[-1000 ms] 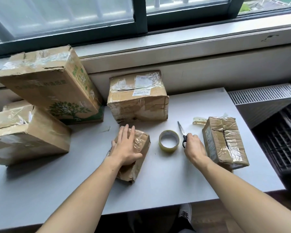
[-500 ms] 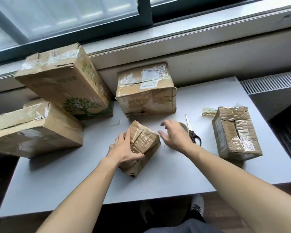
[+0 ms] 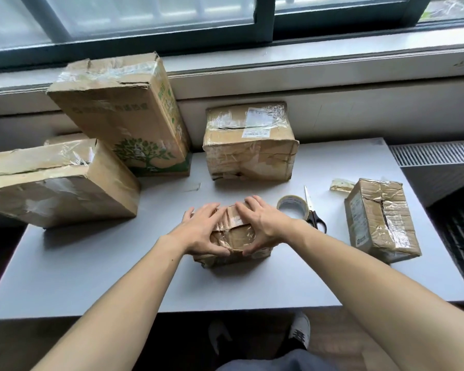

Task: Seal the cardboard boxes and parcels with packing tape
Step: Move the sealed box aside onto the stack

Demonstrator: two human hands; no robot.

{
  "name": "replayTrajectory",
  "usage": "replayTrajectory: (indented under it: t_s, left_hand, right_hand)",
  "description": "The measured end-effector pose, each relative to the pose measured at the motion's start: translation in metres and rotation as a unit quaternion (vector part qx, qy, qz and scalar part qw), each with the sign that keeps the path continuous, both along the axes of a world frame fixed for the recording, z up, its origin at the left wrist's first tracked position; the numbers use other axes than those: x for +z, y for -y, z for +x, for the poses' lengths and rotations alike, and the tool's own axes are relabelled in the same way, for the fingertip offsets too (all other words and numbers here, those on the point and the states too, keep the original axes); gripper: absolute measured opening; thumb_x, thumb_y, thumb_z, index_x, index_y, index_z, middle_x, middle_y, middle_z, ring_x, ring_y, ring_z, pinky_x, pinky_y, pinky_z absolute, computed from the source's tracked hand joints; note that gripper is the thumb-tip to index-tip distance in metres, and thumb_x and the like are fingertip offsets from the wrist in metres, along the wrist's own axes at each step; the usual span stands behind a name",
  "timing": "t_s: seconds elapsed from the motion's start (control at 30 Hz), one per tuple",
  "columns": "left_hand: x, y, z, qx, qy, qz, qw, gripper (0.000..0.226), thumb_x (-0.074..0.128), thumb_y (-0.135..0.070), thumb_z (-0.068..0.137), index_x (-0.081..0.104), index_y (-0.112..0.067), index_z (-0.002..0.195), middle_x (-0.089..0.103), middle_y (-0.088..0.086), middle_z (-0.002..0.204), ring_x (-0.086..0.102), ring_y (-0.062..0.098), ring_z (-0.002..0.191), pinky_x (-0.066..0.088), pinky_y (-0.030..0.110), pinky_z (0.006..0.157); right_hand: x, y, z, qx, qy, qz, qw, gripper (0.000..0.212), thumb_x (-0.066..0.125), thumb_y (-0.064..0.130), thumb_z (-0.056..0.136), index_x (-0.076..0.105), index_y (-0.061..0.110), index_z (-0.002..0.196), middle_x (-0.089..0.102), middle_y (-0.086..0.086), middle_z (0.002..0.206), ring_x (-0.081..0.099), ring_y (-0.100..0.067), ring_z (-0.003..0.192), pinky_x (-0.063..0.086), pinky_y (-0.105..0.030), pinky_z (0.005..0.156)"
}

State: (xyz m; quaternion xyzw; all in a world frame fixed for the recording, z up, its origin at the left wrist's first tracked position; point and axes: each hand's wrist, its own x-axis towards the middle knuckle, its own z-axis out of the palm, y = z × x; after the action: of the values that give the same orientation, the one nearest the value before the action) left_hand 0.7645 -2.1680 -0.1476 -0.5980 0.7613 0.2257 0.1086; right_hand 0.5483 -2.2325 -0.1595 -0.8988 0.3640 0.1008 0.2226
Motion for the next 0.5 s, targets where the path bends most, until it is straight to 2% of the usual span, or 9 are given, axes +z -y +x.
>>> replayTrajectory:
  t_s: [0.1, 0.2, 0.33, 0.4, 0.5]
  left_hand:
    - [-0.003, -0.012, 0.023, 0.007, 0.019, 0.016, 1.000, 0.124, 0.071, -0.072, 0.069, -0.002, -0.028, 0.159, -0.002, 0.002, 0.164, -0.002, 0.021, 0.151, 0.002, 0.047, 0.123]
    - [-0.008, -0.016, 0.036, 0.006, 0.001, -0.013, 1.000, 0.115, 0.069, -0.067, 0.073, 0.004, -0.028, 0.159, 0.001, 0.005, 0.164, 0.003, 0.023, 0.151, 0.011, 0.042, 0.123]
    - [-0.008, -0.013, 0.044, -0.004, -0.026, -0.005, 1.000, 0.119, 0.041, -0.095, 0.063, 0.015, -0.029, 0.158, 0.004, 0.005, 0.165, 0.004, 0.022, 0.151, 0.014, 0.040, 0.124]
    - [-0.008, -0.013, 0.050, 0.005, -0.053, -0.012, 0.999, 0.103, 0.042, -0.085, 0.075, 0.019, -0.029, 0.158, 0.008, 0.002, 0.165, 0.006, 0.020, 0.151, 0.015, 0.039, 0.123]
    - [-0.011, -0.013, 0.061, 0.021, -0.082, -0.047, 0.995, 0.065, 0.053, -0.047, 0.098, 0.028, -0.027, 0.156, 0.018, -0.004, 0.164, 0.018, 0.018, 0.150, 0.022, 0.036, 0.121]
  right_hand:
    - [-0.006, 0.000, -0.001, -0.007, 0.033, -0.026, 0.999, 0.117, 0.080, 0.069, 0.059, 0.033, 0.008, 0.147, 0.037, -0.015, 0.137, 0.033, -0.032, 0.130, 0.034, -0.040, 0.113]
    - [-0.007, -0.002, 0.002, -0.016, 0.037, -0.034, 0.999, 0.112, 0.071, 0.072, 0.061, 0.032, 0.015, 0.148, 0.037, -0.012, 0.135, 0.032, -0.030, 0.129, 0.041, -0.045, 0.107]
    - [-0.008, -0.008, 0.003, -0.038, 0.031, -0.018, 0.999, 0.116, 0.057, 0.078, 0.057, 0.026, 0.022, 0.155, 0.030, -0.018, 0.146, 0.023, -0.032, 0.140, 0.036, -0.043, 0.114]
    - [-0.007, -0.010, 0.003, -0.049, 0.034, -0.003, 0.998, 0.114, 0.064, 0.073, 0.061, 0.025, 0.025, 0.157, 0.025, -0.020, 0.151, 0.016, -0.032, 0.145, 0.031, -0.041, 0.118]
    - [-0.001, -0.011, 0.004, -0.047, 0.023, 0.015, 0.999, 0.102, 0.078, 0.060, 0.070, 0.029, 0.033, 0.157, 0.018, -0.019, 0.157, 0.008, -0.028, 0.149, 0.021, -0.034, 0.121]
